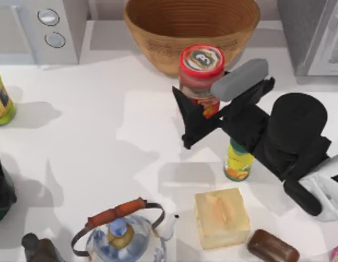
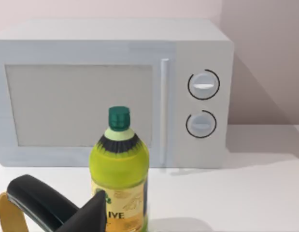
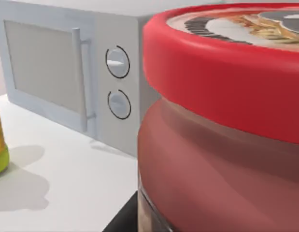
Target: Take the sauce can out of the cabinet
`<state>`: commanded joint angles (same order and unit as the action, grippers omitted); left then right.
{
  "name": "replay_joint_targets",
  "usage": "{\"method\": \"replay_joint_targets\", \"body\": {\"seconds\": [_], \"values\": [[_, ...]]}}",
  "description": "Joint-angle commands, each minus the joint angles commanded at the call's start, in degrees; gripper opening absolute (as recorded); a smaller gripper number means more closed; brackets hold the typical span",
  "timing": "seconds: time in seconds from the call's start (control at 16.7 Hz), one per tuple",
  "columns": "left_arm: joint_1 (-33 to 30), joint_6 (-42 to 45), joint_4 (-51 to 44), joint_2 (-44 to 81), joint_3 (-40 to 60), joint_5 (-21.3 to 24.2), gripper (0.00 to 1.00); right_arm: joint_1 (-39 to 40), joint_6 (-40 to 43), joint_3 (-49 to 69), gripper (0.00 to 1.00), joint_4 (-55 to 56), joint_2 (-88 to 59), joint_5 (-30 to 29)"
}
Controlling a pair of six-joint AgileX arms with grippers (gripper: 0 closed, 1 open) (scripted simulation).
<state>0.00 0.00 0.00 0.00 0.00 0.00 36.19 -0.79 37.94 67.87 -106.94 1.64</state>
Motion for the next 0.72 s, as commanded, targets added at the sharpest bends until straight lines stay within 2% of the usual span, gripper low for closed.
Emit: {"method": "replay_joint_targets", "body": {"seconds": [0.3, 0.72], "values": [[0.0, 0.0, 0.0, 0.0, 0.0, 0.0, 1.0, 4.12, 0.12, 5.77, 0.0, 10.07, -15.19, 0.0], [0.0, 0.0, 0.0, 0.0, 0.0, 0.0, 1.0, 4.25, 0.04, 6.42, 0.0, 11.59, -17.58, 0.0]]}}
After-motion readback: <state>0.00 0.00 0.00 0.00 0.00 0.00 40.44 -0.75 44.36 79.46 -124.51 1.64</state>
